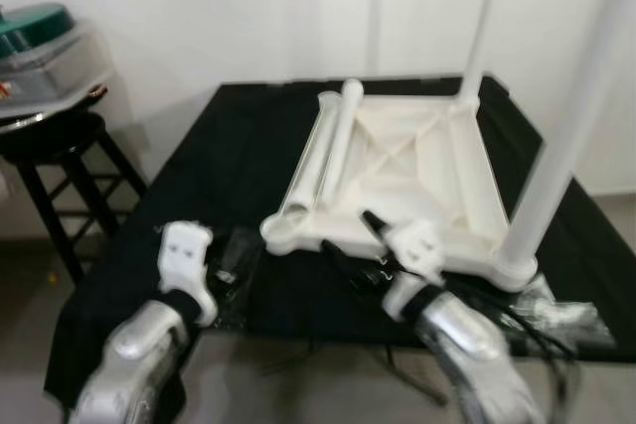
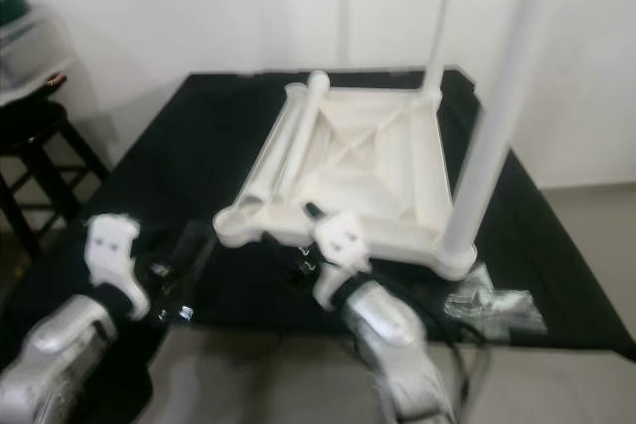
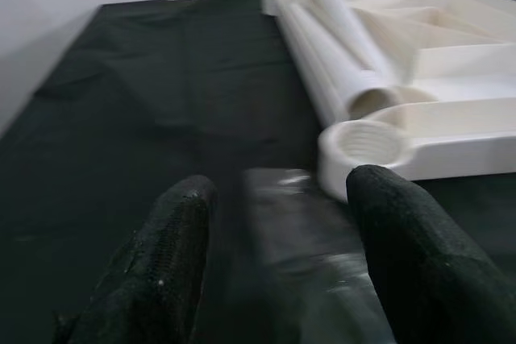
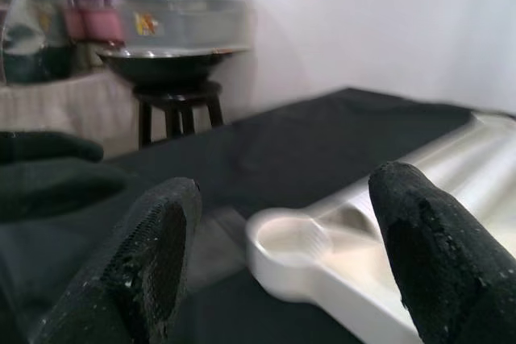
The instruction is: Building children table
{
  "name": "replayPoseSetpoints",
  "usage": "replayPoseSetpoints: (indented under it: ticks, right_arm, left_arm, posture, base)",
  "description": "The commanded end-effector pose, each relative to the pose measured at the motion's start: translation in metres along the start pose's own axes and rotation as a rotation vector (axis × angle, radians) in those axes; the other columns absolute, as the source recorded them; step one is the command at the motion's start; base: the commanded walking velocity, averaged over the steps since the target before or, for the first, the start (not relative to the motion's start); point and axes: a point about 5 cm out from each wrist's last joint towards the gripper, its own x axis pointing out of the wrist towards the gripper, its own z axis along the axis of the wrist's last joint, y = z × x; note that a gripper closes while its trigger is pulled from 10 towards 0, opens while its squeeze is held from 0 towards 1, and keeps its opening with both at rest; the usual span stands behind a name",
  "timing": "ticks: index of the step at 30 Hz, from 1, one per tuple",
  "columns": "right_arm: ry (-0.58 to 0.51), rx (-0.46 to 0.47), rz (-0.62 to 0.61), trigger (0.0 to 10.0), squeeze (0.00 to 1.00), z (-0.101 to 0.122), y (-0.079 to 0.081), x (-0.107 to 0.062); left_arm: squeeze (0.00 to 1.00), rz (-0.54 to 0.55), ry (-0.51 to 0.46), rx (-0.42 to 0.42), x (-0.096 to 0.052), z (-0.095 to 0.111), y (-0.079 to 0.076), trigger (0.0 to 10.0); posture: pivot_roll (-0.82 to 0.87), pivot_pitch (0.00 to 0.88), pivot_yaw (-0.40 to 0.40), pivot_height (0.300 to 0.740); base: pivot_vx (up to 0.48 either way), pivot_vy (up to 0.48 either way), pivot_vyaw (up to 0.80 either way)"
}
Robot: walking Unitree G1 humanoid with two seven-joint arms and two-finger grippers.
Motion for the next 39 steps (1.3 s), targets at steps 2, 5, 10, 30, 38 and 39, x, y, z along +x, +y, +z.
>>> replayPoseSetpoints:
  ticks: [2, 5, 10, 30, 38, 39]
  right_arm:
    - [0.035, -0.037, -0.077, 10.0, 0.0, -0.008, -0.013, 0.006]
    - [0.05, -0.035, -0.101, 10.0, 0.0, -0.011, -0.016, 0.014]
    - [0.063, -0.034, -0.092, 10.0, 0.0, -0.015, -0.017, 0.019]
    - [0.048, -0.007, -0.175, 10.0, 0.0, -0.02, -0.037, 0.027]
    - [0.046, -0.007, -0.177, 10.0, 0.0, -0.019, -0.038, 0.027]
    - [0.046, -0.007, -0.177, 10.0, 0.0, -0.019, -0.038, 0.027]
  left_arm:
    - [0.0, -0.017, -0.026, 0.012, 0.009, 0.003, -0.002, 10.0]
    - [0.0, -0.046, -0.035, 0.033, 0.015, 0.004, -0.006, 10.0]
    - [0.0, -0.102, -0.037, 0.044, 0.018, 0.004, -0.012, 10.0]
    - [0.0, -0.131, -0.065, 0.134, 0.03, 0.005, -0.011, 10.0]
    - [0.0, -0.122, -0.094, 0.133, 0.031, 0.008, -0.01, 10.0]
    - [0.0, -0.122, -0.094, 0.133, 0.031, 0.008, -0.01, 10.0]
  posture:
    - [-0.03, 0.0, 0.031, 0.74]
    - [-0.02, 0.0, 0.025, 0.74]
    - [-0.03, 0.0, 0.028, 0.74]
    - [-0.04, 0.0, 0.034, 0.74]
    - [-0.04, 0.0, 0.029, 0.74]
    - [-0.04, 0.0, 0.029, 0.74]
  base:
    - [0.0, 0.48, 0.0]
    - [0.0, 0.109, 0.0]
    - [0.0, 0.0, -0.48]
    - [0.0, 0.0, -0.8]
    - [0.117, 0.0, -0.5]
    - [0.311, 0.0, 0.0]
